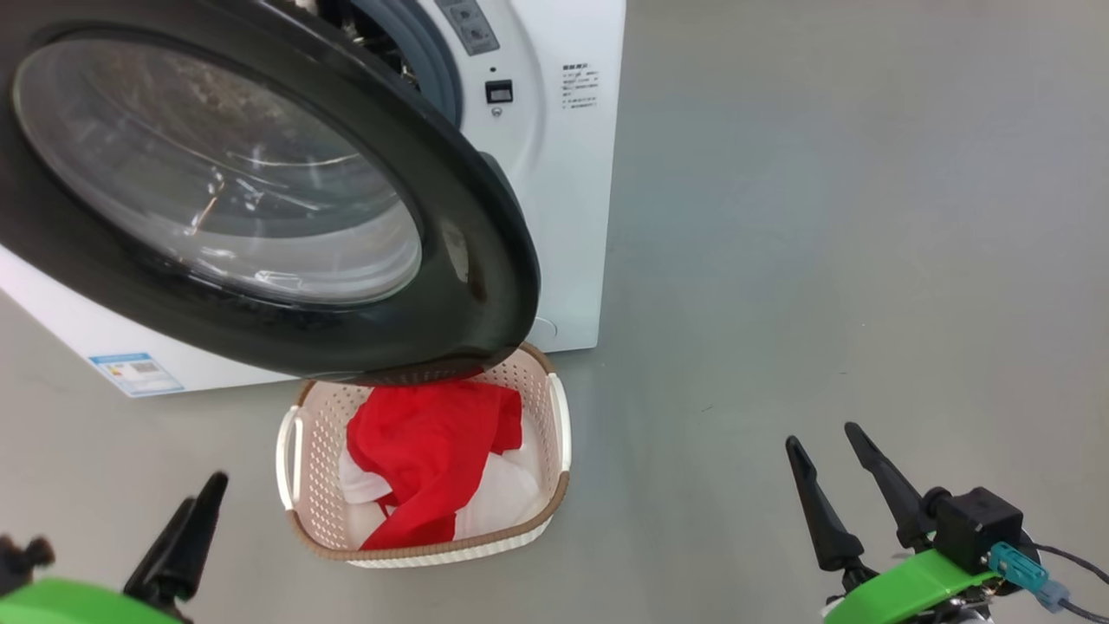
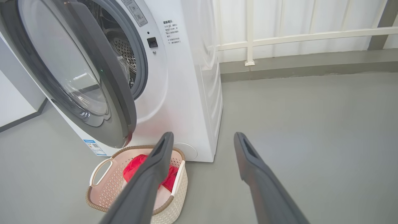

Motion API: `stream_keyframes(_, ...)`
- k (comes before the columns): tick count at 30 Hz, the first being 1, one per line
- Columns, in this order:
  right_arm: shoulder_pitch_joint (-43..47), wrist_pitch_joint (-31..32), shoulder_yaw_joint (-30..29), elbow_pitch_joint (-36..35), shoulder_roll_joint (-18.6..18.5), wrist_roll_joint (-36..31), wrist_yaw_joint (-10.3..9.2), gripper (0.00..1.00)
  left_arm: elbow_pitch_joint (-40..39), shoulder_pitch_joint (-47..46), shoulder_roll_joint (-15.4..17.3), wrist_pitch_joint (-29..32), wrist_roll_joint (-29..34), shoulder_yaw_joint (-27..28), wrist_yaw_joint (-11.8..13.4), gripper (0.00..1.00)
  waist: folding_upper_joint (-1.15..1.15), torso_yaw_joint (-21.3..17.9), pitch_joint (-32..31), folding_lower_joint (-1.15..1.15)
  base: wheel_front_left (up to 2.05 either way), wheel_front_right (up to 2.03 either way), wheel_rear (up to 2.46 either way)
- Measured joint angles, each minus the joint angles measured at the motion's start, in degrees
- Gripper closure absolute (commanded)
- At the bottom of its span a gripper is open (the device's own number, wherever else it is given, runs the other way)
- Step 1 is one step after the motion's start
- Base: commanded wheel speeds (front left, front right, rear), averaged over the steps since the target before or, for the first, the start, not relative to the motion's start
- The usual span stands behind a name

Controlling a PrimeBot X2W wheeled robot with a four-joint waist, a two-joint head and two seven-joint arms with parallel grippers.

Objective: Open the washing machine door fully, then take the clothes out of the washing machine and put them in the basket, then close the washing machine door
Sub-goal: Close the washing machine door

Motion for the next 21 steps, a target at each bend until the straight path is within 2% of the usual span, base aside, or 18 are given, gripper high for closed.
stream_keyframes(8,1.7,0.0,-1.3,0.0,-0.5,0.0,0.0,0.0,1.9,3.9,0.4,-9.4,1.2,-1.9,0.0,0.0,0.0,-1.5,-0.7,0.0,0.0,0.0,0.0)
stream_keyframes(11,1.8,0.0,-1.8,-0.1,-0.6,0.0,0.0,0.0,3.3,4.6,0.8,-13.5,4.1,-2.8,0.0,0.0,0.0,-2.6,-0.8,0.0,0.0,0.0,0.0)
stream_keyframes(14,1.8,0.0,-2.4,-0.3,-0.5,0.0,0.0,0.0,4.6,4.6,0.6,-14.4,8.9,-2.3,0.0,0.0,0.0,-3.5,-0.8,0.0,0.0,0.0,0.0)
stream_keyframes(17,1.8,0.0,-2.9,-0.6,-0.5,0.0,0.0,0.0,5.1,4.6,-2.0,-14.4,14.4,3.2,0.0,0.0,0.0,-4.2,-0.7,0.0,0.0,0.0,0.0)
stream_keyframes(21,1.8,0.0,-3.2,-0.8,-0.5,0.0,0.0,0.0,4.6,5.8,-5.0,-14.4,25.1,9.0,0.0,0.0,0.0,-4.9,-0.6,0.0,0.0,0.0,0.0)
